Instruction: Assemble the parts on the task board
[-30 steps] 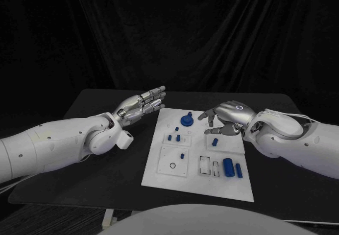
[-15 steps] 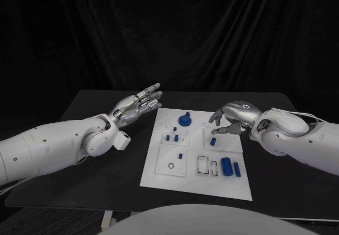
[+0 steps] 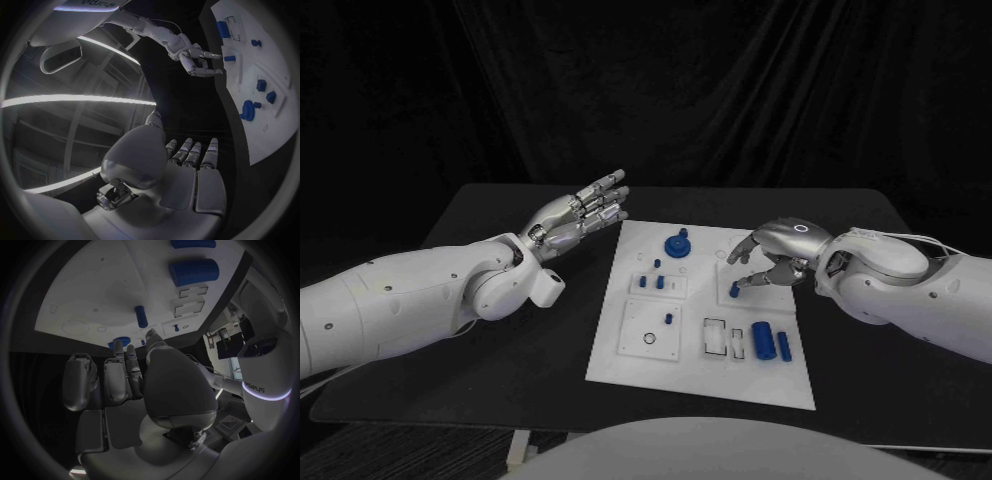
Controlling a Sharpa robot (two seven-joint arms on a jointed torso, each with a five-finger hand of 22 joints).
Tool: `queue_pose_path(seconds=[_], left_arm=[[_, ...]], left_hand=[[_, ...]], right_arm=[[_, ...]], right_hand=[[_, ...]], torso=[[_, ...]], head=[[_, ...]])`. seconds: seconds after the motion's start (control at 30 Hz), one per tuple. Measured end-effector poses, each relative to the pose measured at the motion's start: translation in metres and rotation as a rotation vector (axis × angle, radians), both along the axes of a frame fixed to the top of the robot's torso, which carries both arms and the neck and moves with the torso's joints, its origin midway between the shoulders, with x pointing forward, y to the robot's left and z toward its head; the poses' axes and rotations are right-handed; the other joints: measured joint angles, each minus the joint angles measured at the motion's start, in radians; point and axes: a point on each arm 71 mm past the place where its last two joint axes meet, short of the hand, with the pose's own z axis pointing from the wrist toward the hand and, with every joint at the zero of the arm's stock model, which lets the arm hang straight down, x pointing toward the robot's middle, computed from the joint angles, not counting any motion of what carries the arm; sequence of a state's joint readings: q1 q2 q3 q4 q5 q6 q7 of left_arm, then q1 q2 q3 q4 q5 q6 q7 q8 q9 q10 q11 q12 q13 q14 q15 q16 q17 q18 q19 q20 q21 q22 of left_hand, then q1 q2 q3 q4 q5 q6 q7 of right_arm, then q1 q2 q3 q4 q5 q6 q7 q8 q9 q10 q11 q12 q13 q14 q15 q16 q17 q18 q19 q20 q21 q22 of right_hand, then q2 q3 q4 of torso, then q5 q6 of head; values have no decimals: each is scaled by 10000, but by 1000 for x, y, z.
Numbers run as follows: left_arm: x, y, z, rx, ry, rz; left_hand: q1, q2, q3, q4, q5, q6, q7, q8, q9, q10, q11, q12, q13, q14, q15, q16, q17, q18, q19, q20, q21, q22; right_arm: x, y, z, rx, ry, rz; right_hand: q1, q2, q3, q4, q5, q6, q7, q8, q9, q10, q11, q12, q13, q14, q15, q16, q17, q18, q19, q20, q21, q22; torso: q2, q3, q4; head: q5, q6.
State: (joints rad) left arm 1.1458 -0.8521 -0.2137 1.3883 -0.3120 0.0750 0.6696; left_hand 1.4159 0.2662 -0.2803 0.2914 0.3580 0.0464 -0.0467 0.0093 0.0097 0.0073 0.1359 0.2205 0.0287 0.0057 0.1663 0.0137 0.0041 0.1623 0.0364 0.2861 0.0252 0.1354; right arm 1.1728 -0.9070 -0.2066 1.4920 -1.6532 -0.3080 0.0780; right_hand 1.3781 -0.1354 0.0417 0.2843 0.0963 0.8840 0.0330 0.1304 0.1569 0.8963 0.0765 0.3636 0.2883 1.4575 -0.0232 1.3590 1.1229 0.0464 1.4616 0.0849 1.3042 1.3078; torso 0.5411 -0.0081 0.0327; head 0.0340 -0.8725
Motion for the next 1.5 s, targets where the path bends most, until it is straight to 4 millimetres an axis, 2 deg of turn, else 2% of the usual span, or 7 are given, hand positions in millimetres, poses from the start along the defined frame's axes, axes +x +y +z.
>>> queue_pose_path(seconds=[0.1, 0.27, 0.5, 0.67, 0.87, 1.17, 1.5], left_arm=[[0, 0, 0, -3, 0, -2], [0, -1, 0, -9, 3, -17], [0, -1, -1, -15, 29, -50], [0, -2, -1, -13, 57, -76], [0, -3, -2, -12, 93, -115], [0, -3, -2, 3, 146, -150], [-1, -3, -3, 21, 206, -182]], left_hand=[[0, 0, 0, 0, 0, -16, -16, 0, 0, 37, 37, 18, 0, 0, 0, 0, 0, 0, 0, 0, 0, 0], [34, 34, 0, 0, 38, 50, 50, 0, -1, 52, 52, 37, 0, 0, 0, 1, 1, 1, 38, 37, 0, 1], [84, 84, 23, 23, 101, 170, 246, 0, 13, 51, 124, 82, 1, 0, 0, 6, 2, 1, 38, 36, 0, 1], [92, 92, 52, -5, 207, 235, 380, 0, 31, 51, 124, 122, 1, 0, -1, 6, 2, 1, 38, 36, 0, 2], [131, 132, 84, -5, 273, 271, 416, 0, 31, 51, 124, 121, 1, 0, 0, 6, 3, 1, 38, 36, 0, 2], [210, 131, 135, -33, 370, 307, 451, 0, 40, 85, 158, 156, 1, 0, -1, 7, 4, 1, 38, 36, 0, 2], [294, 132, 135, -33, 460, 343, 486, 0, 38, 84, 158, 155, 1, 0, -1, 7, 4, 2, 38, 35, 0, 3]], right_arm=[[-1, 0, -3, -107, 159, 44], [-2, 0, -7, -241, 395, 119], [-4, 1, -14, -392, 691, 207], [-5, 4, -17, -422, 815, 305], [-6, 9, -20, -382, 868, 460], [-6, 12, -22, -357, 896, 584], [-6, 14, -22, -330, 896, 663]], right_hand=[[-84, -84, -27, 27, -393, -125, -41, -87, 0, -121, 6, 0, 51, -35, -35, 0, -15, -1, -76, -9, -72, 0], [-326, -326, -112, 111, -439, -138, -29, -86, 0, -122, 5, 44, 102, -35, -35, 0, -6, 0, -76, -9, -72, -1], [-58, -147, -2, 2, -364, -137, -29, -86, 13, -121, 5, 122, 171, -64, -64, 0, -21, 1, -76, -9, -123, -2], [727, 100, 271, -272, 1564, -28, 9, -86, 112, -142, -15, 218, 228, -63, -64, 0, -24, 1, -76, -9, -123, -2], [1086, 155, 571, -400, 2873, 351, 94, 108, 264, 44, -51, 246, 215, -63, -64, 0, 26, 1, -76, -9, -123, -2], [1329, 145, 951, -463, 3646, 832, 298, 362, 519, 242, -68, 246, 127, -63, -64, 0, 51, 2, -76, -10, -123, -4], [1462, 88, 1232, -680, 3977, 1299, 438, 834, 901, 803, -229, 501, 157, -63, -64, 0, 141, 2, -76, -10, -78, -4]], torso=[[-9, 0, -4], [-7, 1, -4], [3, 1, 0], [5, 1, 0], [-2, 1, -3], [-4, 1, -8], [-2, 0, 2]], head=[[23, 0], [-14, 0], [-72, 0], [-111, 0], [-129, 0], [-108, 0], [-128, 0]])
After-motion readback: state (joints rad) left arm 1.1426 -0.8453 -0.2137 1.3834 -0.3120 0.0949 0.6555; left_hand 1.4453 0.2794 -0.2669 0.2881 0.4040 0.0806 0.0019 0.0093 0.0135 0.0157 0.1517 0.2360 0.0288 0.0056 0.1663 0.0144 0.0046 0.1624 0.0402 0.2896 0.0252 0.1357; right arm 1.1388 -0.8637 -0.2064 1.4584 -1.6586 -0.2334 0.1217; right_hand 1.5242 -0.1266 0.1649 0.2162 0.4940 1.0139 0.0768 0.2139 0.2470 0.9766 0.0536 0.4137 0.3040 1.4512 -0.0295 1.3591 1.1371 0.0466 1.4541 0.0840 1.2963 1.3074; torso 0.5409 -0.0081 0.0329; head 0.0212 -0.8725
